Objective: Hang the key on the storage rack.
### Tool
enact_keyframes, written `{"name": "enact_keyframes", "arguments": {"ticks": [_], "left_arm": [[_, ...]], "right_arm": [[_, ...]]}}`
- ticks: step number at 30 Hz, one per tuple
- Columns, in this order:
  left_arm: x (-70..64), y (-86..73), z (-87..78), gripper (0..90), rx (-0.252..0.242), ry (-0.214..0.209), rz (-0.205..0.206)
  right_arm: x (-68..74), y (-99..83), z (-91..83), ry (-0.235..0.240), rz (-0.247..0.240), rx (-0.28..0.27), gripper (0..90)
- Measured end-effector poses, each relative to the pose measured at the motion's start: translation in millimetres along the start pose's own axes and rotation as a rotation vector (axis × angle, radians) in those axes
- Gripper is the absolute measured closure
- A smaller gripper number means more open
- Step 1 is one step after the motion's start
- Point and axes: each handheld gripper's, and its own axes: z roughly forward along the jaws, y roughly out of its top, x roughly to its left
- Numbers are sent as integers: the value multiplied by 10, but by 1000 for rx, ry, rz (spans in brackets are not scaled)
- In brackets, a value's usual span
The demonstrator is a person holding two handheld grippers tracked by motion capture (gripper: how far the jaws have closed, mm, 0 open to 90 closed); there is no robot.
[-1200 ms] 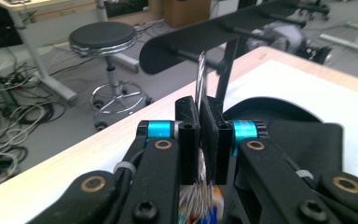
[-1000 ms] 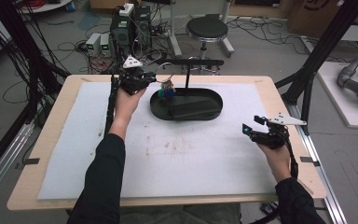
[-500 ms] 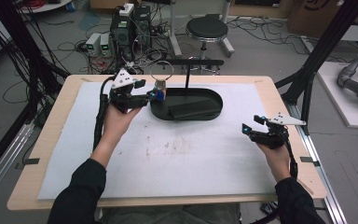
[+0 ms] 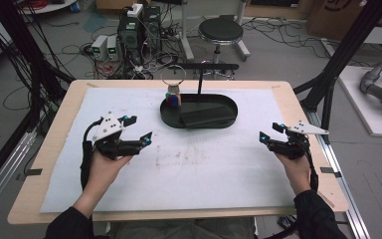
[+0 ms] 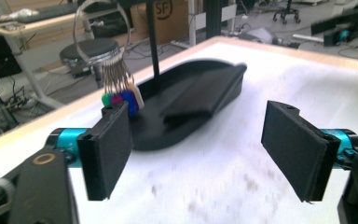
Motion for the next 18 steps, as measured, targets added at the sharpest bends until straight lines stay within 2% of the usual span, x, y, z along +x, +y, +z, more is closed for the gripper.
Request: {"name": "enact_keyframes", "arguments": {"ticks": [1, 2, 5, 7, 8, 9, 12, 18], "left_arm": [[17, -81, -24, 235, 1, 1, -9], [50, -260, -66, 235, -2, 10, -35], [112, -421, -93, 235, 28, 33, -35], [138, -438, -102, 235, 39, 45, -35], [190, -452, -137, 235, 19, 57, -60], [204, -449, -155, 235, 10, 66, -62], [221, -446, -196, 235, -1, 81, -45], [235, -470, -209, 235, 10, 93, -48]], "right_arm": [[1, 2, -14, 1, 0, -3, 298], [1, 1, -23, -1, 1, -3, 297], [-3, 0, -37, -11, 9, -9, 296], [-12, -3, -35, -17, 9, -10, 292], [-11, -4, -35, -19, 10, -6, 291], [-10, -6, -35, -21, 10, -7, 290], [-12, -10, -34, -26, 10, -11, 285], [-20, -18, -25, -21, 15, -3, 274]]}}
